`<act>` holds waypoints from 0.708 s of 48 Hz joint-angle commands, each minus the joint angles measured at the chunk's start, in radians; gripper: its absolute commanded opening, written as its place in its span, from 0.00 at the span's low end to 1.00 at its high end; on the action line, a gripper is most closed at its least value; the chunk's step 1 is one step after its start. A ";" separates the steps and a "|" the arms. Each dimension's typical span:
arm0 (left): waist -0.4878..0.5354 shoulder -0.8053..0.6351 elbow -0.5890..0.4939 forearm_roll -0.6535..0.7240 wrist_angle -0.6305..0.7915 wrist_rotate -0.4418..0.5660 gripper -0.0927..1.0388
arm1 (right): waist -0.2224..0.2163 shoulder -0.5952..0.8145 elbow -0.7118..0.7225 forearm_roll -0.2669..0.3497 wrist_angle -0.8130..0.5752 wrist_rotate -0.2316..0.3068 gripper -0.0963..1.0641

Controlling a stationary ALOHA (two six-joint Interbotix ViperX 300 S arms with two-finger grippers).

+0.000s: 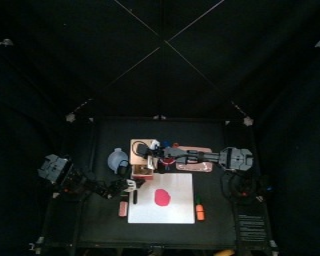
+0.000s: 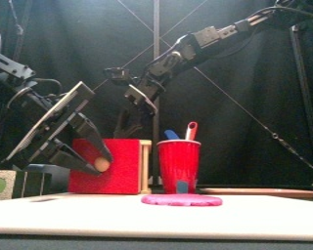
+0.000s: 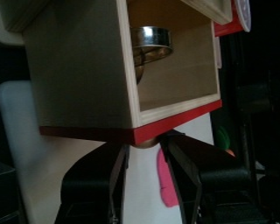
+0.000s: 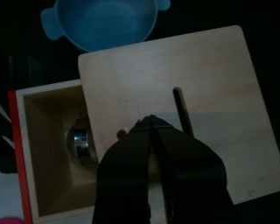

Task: Get the cutter from the drawer then cut the dough then place the extra dough in the bowl
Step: Place the cutter on the board

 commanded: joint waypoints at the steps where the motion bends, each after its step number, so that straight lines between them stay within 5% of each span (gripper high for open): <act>1: -0.006 -0.017 -0.023 0.000 -0.006 0.014 0.70 | -0.003 0.035 0.011 0.002 0.017 0.002 0.12; 34: -0.003 -0.017 -0.009 -0.002 0.000 0.028 0.71 | -0.005 0.035 0.012 0.002 0.018 0.002 0.12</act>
